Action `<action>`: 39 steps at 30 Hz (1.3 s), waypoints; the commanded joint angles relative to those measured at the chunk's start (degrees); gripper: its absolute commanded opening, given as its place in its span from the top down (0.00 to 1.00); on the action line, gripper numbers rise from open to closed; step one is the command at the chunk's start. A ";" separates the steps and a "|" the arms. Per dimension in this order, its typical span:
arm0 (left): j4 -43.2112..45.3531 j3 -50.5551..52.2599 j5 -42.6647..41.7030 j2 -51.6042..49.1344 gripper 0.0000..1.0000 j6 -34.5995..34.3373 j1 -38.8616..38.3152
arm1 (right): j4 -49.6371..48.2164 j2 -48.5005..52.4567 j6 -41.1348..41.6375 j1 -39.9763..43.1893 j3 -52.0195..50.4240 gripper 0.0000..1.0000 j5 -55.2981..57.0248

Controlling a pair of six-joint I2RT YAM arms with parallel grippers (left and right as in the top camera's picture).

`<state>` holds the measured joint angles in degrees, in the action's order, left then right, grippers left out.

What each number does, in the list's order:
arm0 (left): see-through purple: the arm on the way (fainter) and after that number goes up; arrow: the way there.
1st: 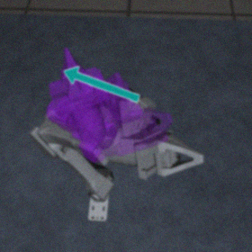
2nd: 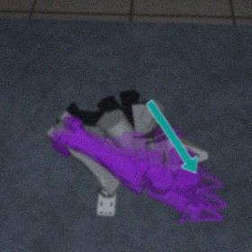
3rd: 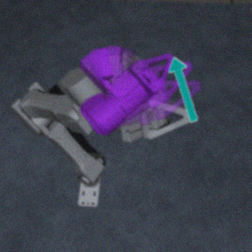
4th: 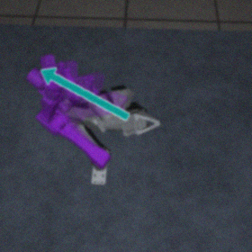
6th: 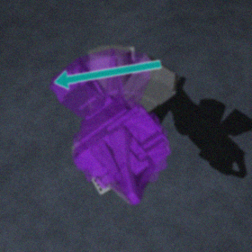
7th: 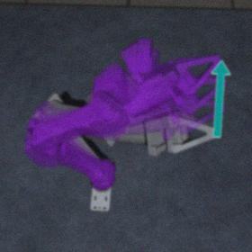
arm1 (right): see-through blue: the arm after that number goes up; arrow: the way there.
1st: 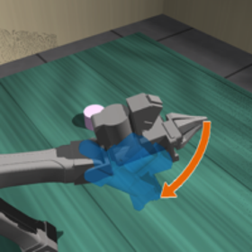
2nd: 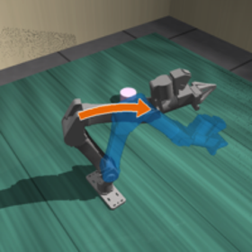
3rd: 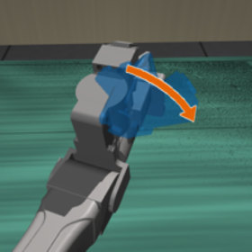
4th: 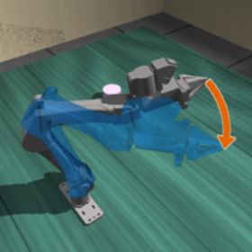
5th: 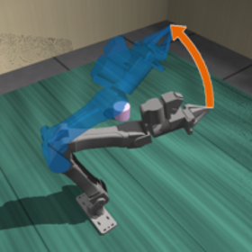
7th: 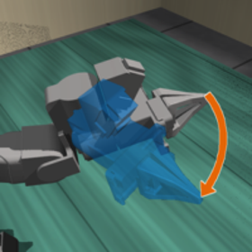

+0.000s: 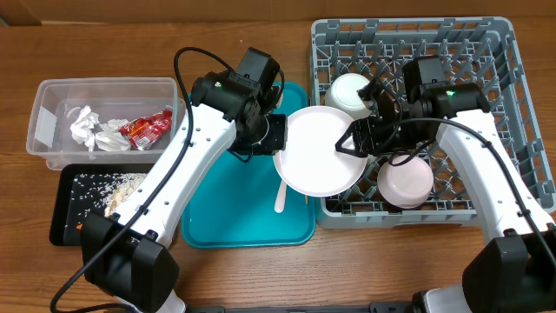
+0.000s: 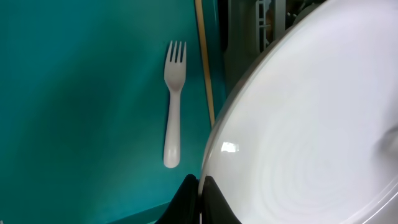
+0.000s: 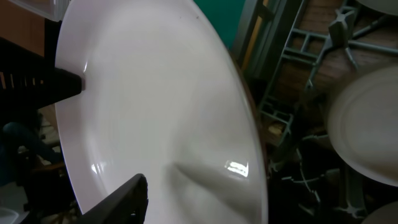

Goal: Sort waste into correct bins and load items into the dishwasher
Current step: 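Grasp the plate rim with the right gripper and release the left, then carry the plate with the right gripper into the rack's back-right slots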

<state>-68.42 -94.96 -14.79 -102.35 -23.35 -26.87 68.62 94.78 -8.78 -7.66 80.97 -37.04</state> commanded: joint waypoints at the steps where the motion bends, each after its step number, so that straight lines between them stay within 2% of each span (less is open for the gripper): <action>1: 0.66 0.09 -1.84 -0.31 0.96 1.53 -0.15 | -0.20 -0.15 -0.31 -0.33 0.26 0.50 -2.03; 6: 0.76 0.09 -1.84 -0.31 0.96 1.53 -0.15 | -0.20 -0.15 -0.31 -0.33 0.26 0.63 -2.01; 16: 0.76 0.09 -1.77 -0.31 0.96 1.55 -0.15 | -0.22 -0.15 -0.31 -0.33 0.26 0.73 -2.01; 21: 0.79 0.09 -1.77 -0.31 0.92 1.55 -0.15 | -0.24 -0.15 -0.31 -0.33 0.26 0.87 -2.01; 22: 0.79 0.09 -1.77 -0.31 0.92 1.55 -0.15 | -0.37 -0.15 -0.31 -0.33 0.26 0.93 -2.01; 27: 0.76 0.09 -1.77 -0.31 0.88 1.55 -0.15 | -0.44 -0.15 -0.31 -0.33 0.26 0.96 -2.01; 29: 0.79 0.09 -1.77 -0.31 0.80 1.55 -0.15 | -0.46 -0.15 -0.31 -0.33 0.26 0.96 -2.01; 30: 0.76 0.09 -1.75 -0.31 0.69 1.55 -0.15 | -0.57 -0.15 -0.31 -0.33 0.26 0.96 -2.01; 31: 0.76 0.09 -1.68 -0.31 0.46 1.57 -0.15 | -0.70 -0.15 -0.31 -0.33 0.26 0.96 -1.49; 32: 0.76 0.09 -1.51 -0.31 0.30 1.57 -0.15 | -0.87 -0.15 -0.26 -0.33 0.26 0.96 -0.55; 33: 0.74 0.09 -1.25 -0.31 0.16 1.64 -0.15 | -1.05 -0.15 -0.26 -0.33 0.26 0.96 0.44; 34: 0.74 0.09 -1.16 -0.31 0.08 1.81 -0.15 | -1.25 -0.15 -0.24 -0.33 0.26 0.96 1.14; 35: 0.72 0.09 -1.16 -0.31 0.02 2.23 -0.15 | -1.44 -0.15 -0.24 -0.28 0.26 0.96 1.64; 36: 0.72 0.09 -1.14 -0.31 0.00 2.47 -0.15 | -1.73 -0.15 -0.24 -0.13 0.26 0.96 1.86; 39: 0.33 0.09 -0.63 -0.31 0.00 2.62 -0.15 | -3.34 -0.15 0.79 0.44 0.26 0.96 1.86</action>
<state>-67.75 -94.21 -14.87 -102.41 -22.02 -26.72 66.67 94.78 -9.04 -7.64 80.97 -35.81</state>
